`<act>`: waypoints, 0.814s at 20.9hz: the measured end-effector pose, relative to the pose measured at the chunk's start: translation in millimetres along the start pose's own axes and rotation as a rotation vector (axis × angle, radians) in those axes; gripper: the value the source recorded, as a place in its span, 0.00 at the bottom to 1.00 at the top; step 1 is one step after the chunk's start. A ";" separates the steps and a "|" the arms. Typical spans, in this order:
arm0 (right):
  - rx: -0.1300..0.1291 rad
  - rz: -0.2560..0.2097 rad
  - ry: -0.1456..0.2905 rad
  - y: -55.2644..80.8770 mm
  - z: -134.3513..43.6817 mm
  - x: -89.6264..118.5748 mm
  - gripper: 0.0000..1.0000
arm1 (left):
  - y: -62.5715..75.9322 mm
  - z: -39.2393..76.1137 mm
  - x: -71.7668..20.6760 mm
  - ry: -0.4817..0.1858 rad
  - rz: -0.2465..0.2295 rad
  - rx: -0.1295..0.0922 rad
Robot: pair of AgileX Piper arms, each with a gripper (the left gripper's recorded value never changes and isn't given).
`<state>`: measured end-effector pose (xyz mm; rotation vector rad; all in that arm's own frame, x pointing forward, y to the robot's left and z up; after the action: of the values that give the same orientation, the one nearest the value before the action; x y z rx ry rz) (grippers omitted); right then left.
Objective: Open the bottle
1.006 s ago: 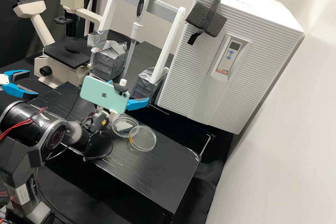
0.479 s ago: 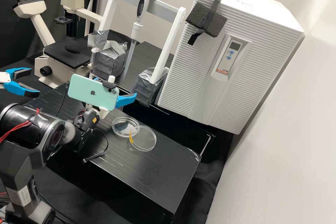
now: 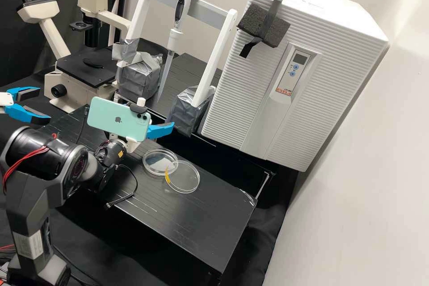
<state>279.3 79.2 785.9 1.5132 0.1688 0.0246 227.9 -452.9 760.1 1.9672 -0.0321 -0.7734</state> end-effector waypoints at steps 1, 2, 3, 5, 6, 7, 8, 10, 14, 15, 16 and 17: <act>0.000 0.003 0.003 0.7 -0.7 0.8 0.00 | 0.0 0.0 0.0 0.000 0.000 0.000; 0.001 0.005 0.004 1.2 -1.2 1.3 0.00 | 0.0 0.0 0.0 0.000 0.000 0.000; 0.001 0.005 0.004 1.2 -1.2 1.3 0.00 | 0.0 0.0 0.0 0.000 0.000 0.000; 0.001 0.005 0.004 1.2 -1.2 1.3 0.00 | 0.0 0.0 0.0 0.000 0.000 0.000; 0.001 0.007 0.006 1.5 -1.6 2.4 0.00 | 0.0 0.0 0.0 0.000 0.000 0.000; 0.001 0.005 0.004 0.7 -1.1 4.3 0.00 | 0.0 0.0 0.0 0.000 0.000 0.000; 0.000 0.001 0.001 -0.3 -0.3 5.2 0.00 | 0.0 0.0 0.0 0.000 0.000 0.000; -0.002 -0.005 -0.004 -2.4 1.3 7.5 0.00 | -0.7 -0.4 0.2 0.001 -0.003 -0.002; -0.023 -0.012 -0.013 -4.8 3.6 8.8 0.00 | -2.8 -1.5 0.9 0.003 -0.011 -0.009; -0.020 -0.009 -0.017 -4.6 3.9 8.8 0.00 | -2.8 -1.5 0.9 0.003 -0.011 -0.009; -0.016 -0.006 -0.021 -4.3 4.3 8.8 0.00 | -2.8 -1.5 0.9 0.003 -0.011 -0.009; -0.012 -0.002 -0.026 -4.0 4.7 8.8 0.00 | -2.8 -1.5 0.9 0.003 -0.011 -0.009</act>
<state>288.2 75.3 781.4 1.5007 0.1496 0.0041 228.5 -450.6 757.8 1.9609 -0.0160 -0.7766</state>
